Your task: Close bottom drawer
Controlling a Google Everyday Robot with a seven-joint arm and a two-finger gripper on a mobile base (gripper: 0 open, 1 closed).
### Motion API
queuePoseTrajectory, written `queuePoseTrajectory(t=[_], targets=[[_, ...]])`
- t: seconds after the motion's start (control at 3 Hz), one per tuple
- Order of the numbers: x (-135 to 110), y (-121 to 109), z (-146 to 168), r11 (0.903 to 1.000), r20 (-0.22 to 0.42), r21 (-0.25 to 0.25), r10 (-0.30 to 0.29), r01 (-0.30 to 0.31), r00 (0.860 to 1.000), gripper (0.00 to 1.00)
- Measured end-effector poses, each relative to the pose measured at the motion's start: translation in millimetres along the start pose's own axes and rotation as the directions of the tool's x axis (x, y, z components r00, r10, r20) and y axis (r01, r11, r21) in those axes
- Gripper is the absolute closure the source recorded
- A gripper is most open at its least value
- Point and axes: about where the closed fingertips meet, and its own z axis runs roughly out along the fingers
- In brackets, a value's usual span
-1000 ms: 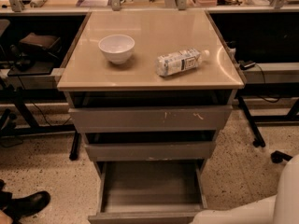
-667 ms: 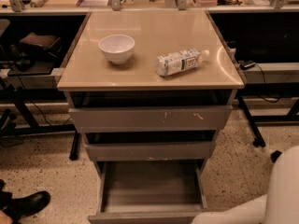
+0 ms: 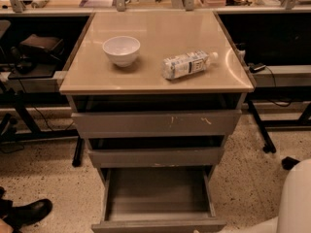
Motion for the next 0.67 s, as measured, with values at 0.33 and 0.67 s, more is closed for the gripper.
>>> queuePoseTrajectory(t=[0.33, 0.67], targets=[[0.8, -35.8, 5.8, 0.9976, 0.023, 0.049, 0.047, -0.048, 0.999, 0.0], [-3.7, -75.4, 20.6, 0.9935, -0.017, 0.052, 0.103, -0.102, 0.995, 0.0]])
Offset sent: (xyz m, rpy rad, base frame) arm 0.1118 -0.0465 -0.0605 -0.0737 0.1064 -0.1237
